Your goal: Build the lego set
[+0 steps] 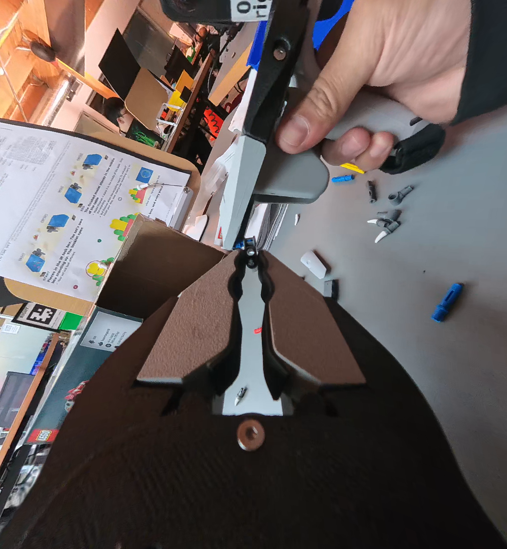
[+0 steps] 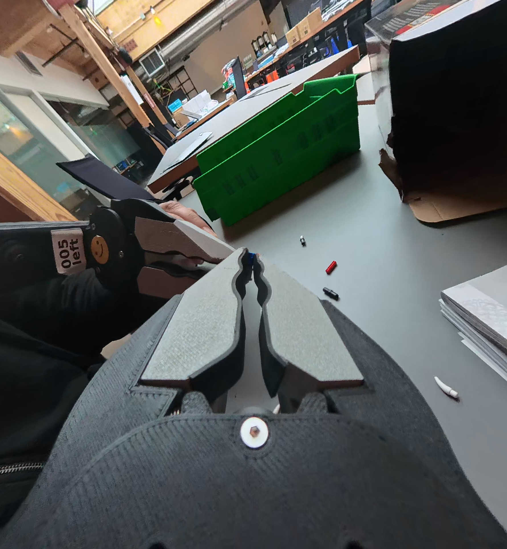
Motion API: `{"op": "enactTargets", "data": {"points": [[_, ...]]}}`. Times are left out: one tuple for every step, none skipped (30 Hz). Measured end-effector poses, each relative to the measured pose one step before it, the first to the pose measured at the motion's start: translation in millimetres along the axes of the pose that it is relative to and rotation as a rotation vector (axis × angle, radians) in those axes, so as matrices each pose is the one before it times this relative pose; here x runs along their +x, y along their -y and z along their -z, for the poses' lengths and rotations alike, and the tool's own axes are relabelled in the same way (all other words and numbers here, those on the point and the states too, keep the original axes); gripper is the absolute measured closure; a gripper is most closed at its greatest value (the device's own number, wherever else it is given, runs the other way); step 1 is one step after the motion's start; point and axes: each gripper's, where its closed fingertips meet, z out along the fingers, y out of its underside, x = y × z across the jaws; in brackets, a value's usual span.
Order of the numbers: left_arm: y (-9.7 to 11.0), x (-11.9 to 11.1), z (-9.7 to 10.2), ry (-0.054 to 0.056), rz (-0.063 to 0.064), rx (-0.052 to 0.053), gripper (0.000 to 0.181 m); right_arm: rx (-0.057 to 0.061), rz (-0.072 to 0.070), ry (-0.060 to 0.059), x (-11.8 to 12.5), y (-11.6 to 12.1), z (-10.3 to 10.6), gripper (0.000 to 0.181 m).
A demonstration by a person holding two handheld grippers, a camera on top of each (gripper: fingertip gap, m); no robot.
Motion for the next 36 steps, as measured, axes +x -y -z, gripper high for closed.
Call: {"op": "enactTargets", "data": {"points": [[0.26, -0.91, 0.04, 0.0003, 0.0103, 0.0039, 0.175, 0.0079, 0.0091, -0.0091, -0.13, 1.33, -0.17, 0.181], [1.28, -1.17, 0.63, 0.0025, 0.0088, 0.0079, 0.175, 0.0069, 0.0041, -0.0017, -0.44, 1.77, -0.1, 0.181], [0.14, -1.05, 0.11, -0.0011, 0.0126, 0.0007, 0.175, 0.007, -0.0083, -0.0019, 0.67, 1.06, -0.61, 0.181], [-0.59, -0.95, -0.49, 0.0033, 0.0094, -0.0009, 0.175, 0.0109, -0.0144, 0.0032, 0.57, 1.01, -0.65, 0.181], [0.24, -0.97, 0.38, 0.0081, -0.0094, -0.0007, 0.175, 0.0088, -0.0077, 0.0072, -0.43, 0.92, -0.46, 0.181], [-0.04, -0.36, 0.26, 0.0057, -0.0054, -0.0023, 0.175, 0.0016, -0.0059, 0.0032, 0.0, 0.36, -0.01, 0.181], [0.33, -0.55, -0.11, 0.0052, 0.0014, 0.0031, 0.175, 0.0108, -0.0019, -0.0007, -0.26, 0.85, 0.06, 0.181], [0.44, -0.16, 0.52, -0.0012, -0.0001, 0.0021, 0.175, 0.0017, 0.0034, 0.0015, -0.68, 0.28, -0.03, 0.181], [0.64, -0.3, 0.31, 0.0013, 0.0038, 0.0052, 0.175, 0.005, 0.0009, -0.0022, -0.2, 0.8, 0.22, 0.181], [0.21, -0.71, -0.29, 0.0031, 0.0081, 0.0011, 0.175, 0.0078, 0.0009, -0.0016, 0.04, 0.81, -0.11, 0.181], [0.13, -0.57, -0.08, 0.0036, 0.0044, 0.002, 0.175, 0.0061, -0.0102, 0.0092, -0.23, 0.91, 0.07, 0.181], [0.45, -1.24, 0.11, 0.0092, -0.0055, 0.004, 0.175, 0.0145, -0.0102, 0.0127, -0.88, 1.43, -0.26, 0.181], [0.15, -2.12, 0.29, 0.013, -0.0038, 0.0039, 0.175, 0.0111, -0.0034, 0.0229, -1.84, 1.46, -0.39, 0.181], [-1.06, -0.78, 0.05, 0.003, 0.0102, 0.0032, 0.175, -0.0177, -0.0203, 0.0249, 0.36, -1.68, -0.12, 0.181], [-4.04, 3.03, -1.76, -0.0203, 0.0161, -0.0151, 0.175, -0.034, -0.0251, 0.0139, 2.48, -4.5, -0.04, 0.181], [-2.74, 2.5, -1.1, -0.0148, -0.0033, -0.0044, 0.175, -0.0184, -0.0139, 0.0269, -0.52, -2.58, 0.71, 0.181], [0.73, 1.05, 0.62, -0.0031, -0.0155, 0.0139, 0.175, -0.0116, -0.0092, 0.0212, -1.22, -0.86, 1.66, 0.181], [-0.28, 0.75, 0.01, 0.0004, -0.0112, -0.006, 0.175, -0.0091, 0.0134, -0.0095, 1.44, -0.28, 1.39, 0.18], [-2.76, 1.43, -1.54, -0.0023, -0.0144, -0.0215, 0.175, -0.019, 0.0274, -0.0195, 2.22, -1.44, 1.17, 0.178], [-1.28, 2.02, -1.39, -0.0018, -0.0168, -0.0069, 0.175, -0.0226, 0.0213, -0.0136, 1.18, -1.62, 1.0, 0.179], [1.07, 1.02, 0.08, 0.0027, -0.0142, 0.0041, 0.175, -0.0124, 0.021, -0.0106, 0.47, -0.82, 0.46, 0.181], [0.64, -0.03, 0.27, 0.0039, -0.007, -0.0034, 0.175, -0.0117, 0.014, -0.0025, -0.57, -1.27, -0.56, 0.181], [0.04, 0.68, -0.23, -0.0004, -0.0019, -0.0018, 0.175, -0.0181, 0.004, -0.0016, -0.01, -2.67, -1.23, 0.18], [-0.21, 0.15, -0.34, 0.0005, -0.0008, -0.0005, 0.175, -0.0124, -0.0035, -0.0002, 0.58, -2.21, -1.24, 0.177], [-1.0, -0.93, -0.07, 0.004, 0.0022, -0.0049, 0.175, 0.0029, -0.0121, 0.0123, -0.71, -0.01, -0.43, 0.174], [-0.59, 0.21, -0.06, -0.006, 0.0068, -0.0002, 0.175, 0.004, -0.0106, 0.0147, -1.14, 0.64, 0.21, 0.173], [-0.35, 0.41, 0.01, -0.0058, 0.0056, 0.0016, 0.175, -0.004, 0.0018, 0.0013, 0.26, -0.5, 0.29, 0.175], [-0.05, 0.71, 0.08, -0.0039, -0.0013, 0.0016, 0.176, -0.0082, 0.0109, -0.0131, 1.57, -1.11, 0.31, 0.179], [0.47, 0.67, 0.1, 0.0001, -0.006, -0.0005, 0.176, -0.0032, 0.0129, -0.0033, -0.39, -0.15, 0.02, 0.18], [0.1, 0.03, 0.11, 0.005, -0.012, -0.0034, 0.176, -0.0028, 0.0064, -0.0001, -0.35, -0.33, -0.17, 0.18], [0.03, 0.42, 0.14, 0.0011, -0.0056, -0.0014, 0.175, -0.0031, -0.0062, 0.0083, -0.2, -0.7, 0.24, 0.18], [0.13, 0.76, -0.05, -0.0051, 0.0041, 0.0024, 0.176, -0.0011, -0.019, 0.017, -0.32, -0.71, 0.45, 0.18], [0.23, 0.47, -0.13, -0.0055, 0.0067, 0.0032, 0.175, 0.0013, -0.0254, 0.018, 0.05, -0.35, 0.53, 0.18], [-0.34, 0.61, -0.52, -0.0047, 0.0007, -0.0028, 0.175, -0.003, -0.0203, 0.0097, 0.56, -0.67, 0.3, 0.18], [-0.24, 0.71, -0.51, 0.0002, -0.0086, -0.0035, 0.175, -0.0053, -0.0042, 0.0035, 0.16, -0.65, -0.01, 0.18], [0.28, -0.14, 0.14, 0.0075, -0.014, 0.0008, 0.175, -0.0095, 0.008, 0.0002, -0.53, -0.78, -0.26, 0.179]]}}
